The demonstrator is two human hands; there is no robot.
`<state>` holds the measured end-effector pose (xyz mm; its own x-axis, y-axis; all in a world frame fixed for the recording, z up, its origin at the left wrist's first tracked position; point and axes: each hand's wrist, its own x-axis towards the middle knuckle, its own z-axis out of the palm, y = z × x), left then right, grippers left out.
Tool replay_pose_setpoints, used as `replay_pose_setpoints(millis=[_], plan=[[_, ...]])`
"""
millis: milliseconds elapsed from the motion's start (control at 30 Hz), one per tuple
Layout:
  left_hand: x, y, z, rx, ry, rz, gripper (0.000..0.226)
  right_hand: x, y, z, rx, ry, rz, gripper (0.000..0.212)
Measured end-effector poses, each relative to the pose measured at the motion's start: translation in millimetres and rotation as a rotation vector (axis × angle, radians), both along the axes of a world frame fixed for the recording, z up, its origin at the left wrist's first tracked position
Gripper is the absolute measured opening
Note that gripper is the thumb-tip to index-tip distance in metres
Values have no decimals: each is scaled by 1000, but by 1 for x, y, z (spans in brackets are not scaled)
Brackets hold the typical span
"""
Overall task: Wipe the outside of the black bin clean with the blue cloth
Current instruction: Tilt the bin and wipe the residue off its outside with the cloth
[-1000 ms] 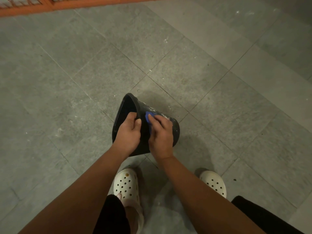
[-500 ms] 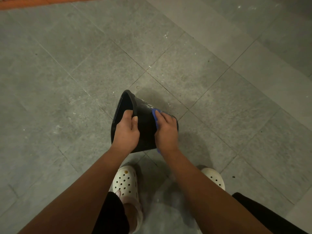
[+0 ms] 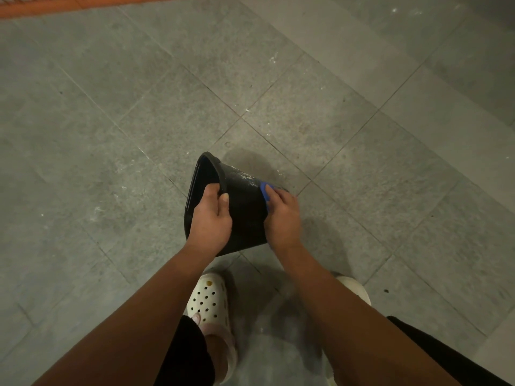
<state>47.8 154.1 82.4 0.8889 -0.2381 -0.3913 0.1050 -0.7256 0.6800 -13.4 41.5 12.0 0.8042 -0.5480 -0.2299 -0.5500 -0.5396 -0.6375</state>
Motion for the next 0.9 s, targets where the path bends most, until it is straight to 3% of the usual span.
replay_pose_setpoints(millis=[133, 233, 467, 667, 900], plan=[[5, 0, -1, 21, -14, -58, 22, -1, 18, 11, 0, -107, -89, 43], [6, 3, -2, 17, -17, -66, 20, 1, 11, 11, 13, -199, -19, 42], [8, 5, -4, 16, 16, -18, 20, -3, 5, 0, 48, 65, -63, 53], [6, 4, -5, 40, -35, -80, 19, 3, 14, 8, -4, -107, -39, 46], [2, 1, -5, 26, -59, -89, 18, -4, -5, -7, 36, 97, -129, 46]])
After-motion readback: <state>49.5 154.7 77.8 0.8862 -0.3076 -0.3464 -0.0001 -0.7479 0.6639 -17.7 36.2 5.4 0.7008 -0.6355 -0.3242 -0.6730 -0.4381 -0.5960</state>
